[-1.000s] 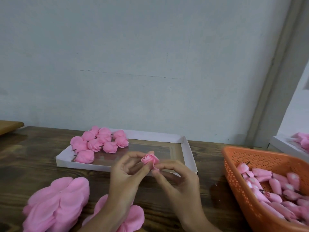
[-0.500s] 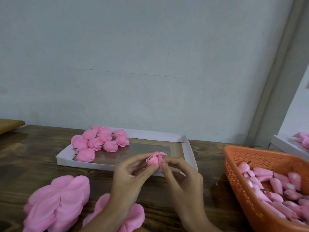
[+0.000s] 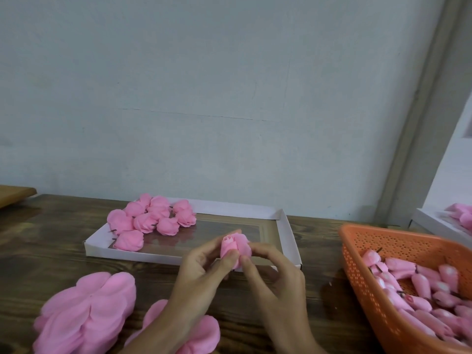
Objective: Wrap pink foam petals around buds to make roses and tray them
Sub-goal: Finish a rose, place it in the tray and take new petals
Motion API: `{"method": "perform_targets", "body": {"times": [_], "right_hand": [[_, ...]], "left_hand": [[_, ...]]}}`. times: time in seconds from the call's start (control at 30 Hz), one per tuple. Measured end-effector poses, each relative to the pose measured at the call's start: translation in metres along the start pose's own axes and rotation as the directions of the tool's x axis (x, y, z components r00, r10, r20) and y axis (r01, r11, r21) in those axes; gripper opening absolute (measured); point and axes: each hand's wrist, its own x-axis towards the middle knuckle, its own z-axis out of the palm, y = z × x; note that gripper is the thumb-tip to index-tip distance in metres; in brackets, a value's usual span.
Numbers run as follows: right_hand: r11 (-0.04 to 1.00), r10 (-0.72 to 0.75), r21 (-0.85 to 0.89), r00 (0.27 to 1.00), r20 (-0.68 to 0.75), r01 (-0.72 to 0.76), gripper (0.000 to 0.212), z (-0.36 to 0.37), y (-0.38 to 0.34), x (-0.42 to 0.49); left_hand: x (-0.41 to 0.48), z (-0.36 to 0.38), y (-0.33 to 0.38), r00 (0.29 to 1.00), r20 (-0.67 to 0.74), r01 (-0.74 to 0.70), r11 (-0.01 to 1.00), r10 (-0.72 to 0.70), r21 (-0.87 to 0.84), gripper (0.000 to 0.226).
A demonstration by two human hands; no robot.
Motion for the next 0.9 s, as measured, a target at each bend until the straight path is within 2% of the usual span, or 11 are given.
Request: {"method": "perform_targets", "body": {"times": [0.2, 0.33, 0.4, 0.5, 0.57, 0.63, 0.73, 0.8, 0.9], "right_hand": [[1.000, 0.007, 0.012, 1.000, -0.013, -0.007, 0.017, 0.005, -0.004, -0.005], [1.000, 0.011, -0.004, 1.000, 0.014, -0.011, 0.022, 0.005, -0.005, -0.004], [1.000, -0.007, -0.014, 0.998, 0.061, 0.008, 0.028, 0.005, -0.007, -0.005], [0.984, -0.121, -0.119, 0.986, 0.115, 0.134, 0.042, 0.006, -0.009, -0.006], [0.979, -0.172, -0.101, 0.985, 0.031, 0.175, 0.051, 0.006, -0.005, -0.006], [0.991, -0.130, -0.042, 0.991, -0.037, 0.128, 0.053, 0.006, -0.001, -0.009], [1.000, -0.022, -0.010, 0.999, 0.038, 0.022, 0.046, 0.010, 0.003, -0.014], [0.999, -0.027, -0.033, 0.998, 0.061, 0.029, 0.045, 0.012, 0.004, -0.016], [0.990, -0.084, -0.112, 0.994, 0.065, 0.091, 0.042, 0.011, 0.004, -0.015]], "left_hand": [[-0.005, 0.003, -0.003, 0.994, 0.075, 0.071, 0.996, -0.075, 0.053, 0.027], [-0.006, 0.002, -0.005, 0.991, 0.122, 0.055, 0.997, -0.061, 0.052, 0.043], [-0.004, -0.001, -0.006, 0.991, 0.114, 0.073, 0.997, -0.073, 0.011, 0.047], [-0.002, -0.002, -0.006, 0.993, 0.064, 0.106, 0.991, -0.101, -0.084, 0.043], [0.001, -0.002, -0.009, 0.990, -0.021, 0.137, 0.977, -0.142, -0.162, 0.039], [0.003, -0.002, -0.010, 0.971, -0.114, 0.177, 0.952, -0.210, -0.248, 0.033], [0.001, 0.005, -0.005, 0.958, -0.056, 0.236, 0.882, -0.281, -0.407, 0.034], [-0.002, 0.010, -0.001, 0.955, -0.026, 0.254, 0.860, -0.296, -0.443, 0.037], [-0.008, 0.018, 0.002, 0.968, -0.007, 0.225, 0.884, -0.250, -0.410, 0.028]]}}
